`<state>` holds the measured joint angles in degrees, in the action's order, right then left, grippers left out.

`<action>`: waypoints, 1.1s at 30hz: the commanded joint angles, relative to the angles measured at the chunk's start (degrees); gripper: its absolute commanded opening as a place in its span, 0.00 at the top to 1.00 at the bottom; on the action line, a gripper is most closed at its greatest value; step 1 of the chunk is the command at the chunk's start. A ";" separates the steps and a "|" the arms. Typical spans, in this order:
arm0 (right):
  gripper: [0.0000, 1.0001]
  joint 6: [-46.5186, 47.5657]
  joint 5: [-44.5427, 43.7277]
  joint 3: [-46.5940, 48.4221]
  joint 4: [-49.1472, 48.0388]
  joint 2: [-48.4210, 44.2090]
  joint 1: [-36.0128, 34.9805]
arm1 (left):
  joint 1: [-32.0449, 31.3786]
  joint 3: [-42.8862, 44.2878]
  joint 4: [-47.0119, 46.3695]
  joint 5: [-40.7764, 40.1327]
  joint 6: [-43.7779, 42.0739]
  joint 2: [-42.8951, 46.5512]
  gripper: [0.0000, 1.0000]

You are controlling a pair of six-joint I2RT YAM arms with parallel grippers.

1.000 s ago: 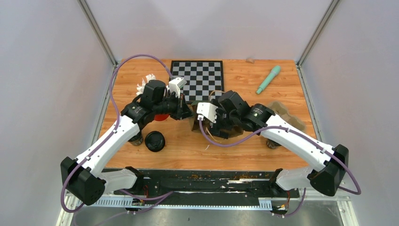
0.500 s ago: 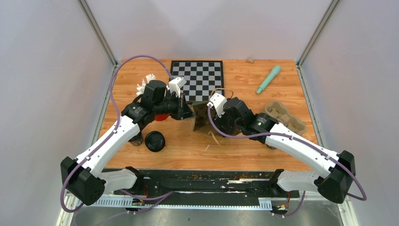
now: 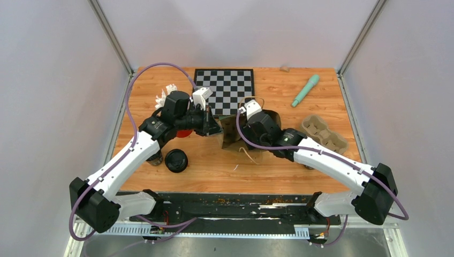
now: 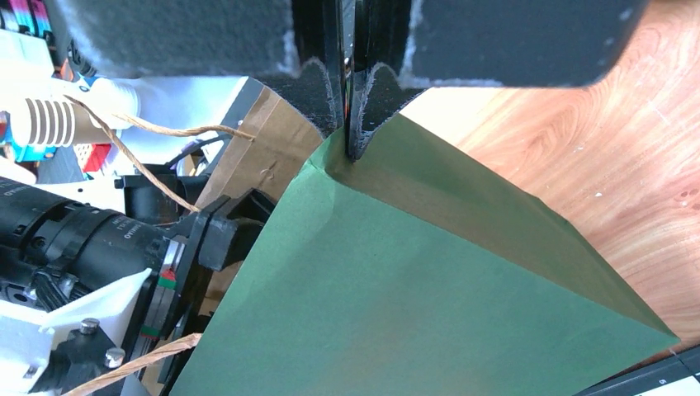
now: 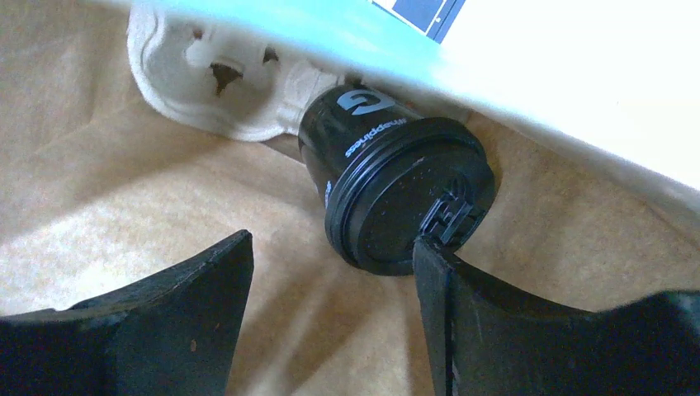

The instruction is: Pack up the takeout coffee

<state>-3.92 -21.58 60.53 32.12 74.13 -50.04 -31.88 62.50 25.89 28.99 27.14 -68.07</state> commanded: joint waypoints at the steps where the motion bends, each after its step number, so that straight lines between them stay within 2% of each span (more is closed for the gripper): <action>1: 0.29 -3.37 -4.18 -2.87 -7.94 -0.55 0.12 | -0.30 -0.48 -2.09 1.71 0.88 -0.41 0.92; 9: 0.32 -3.92 -7.13 -4.28 -11.12 1.47 0.18 | -0.54 -1.29 -2.51 2.21 1.62 -0.61 0.92; 18: 0.49 -3.35 -8.08 -5.24 -11.73 1.96 0.12 | -0.50 -1.29 -3.08 2.59 2.43 -0.77 0.92; 23: 0.66 -1.90 -7.33 -5.21 -12.36 0.76 0.12 | -0.51 -0.19 -2.21 2.08 2.05 -0.62 0.91; 30: 0.76 1.49 0.04 -2.50 -11.01 0.49 0.04 | -0.55 1.64 -0.65 1.31 1.90 -1.84 0.90; 33: 0.76 2.38 0.96 -2.08 -11.11 -0.94 0.04 | -0.55 1.87 -0.21 0.69 1.61 -2.02 0.90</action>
<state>-3.70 -23.81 55.51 22.06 75.81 -50.04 -32.18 62.15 24.84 30.61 29.26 -69.56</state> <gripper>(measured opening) 0.239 0.097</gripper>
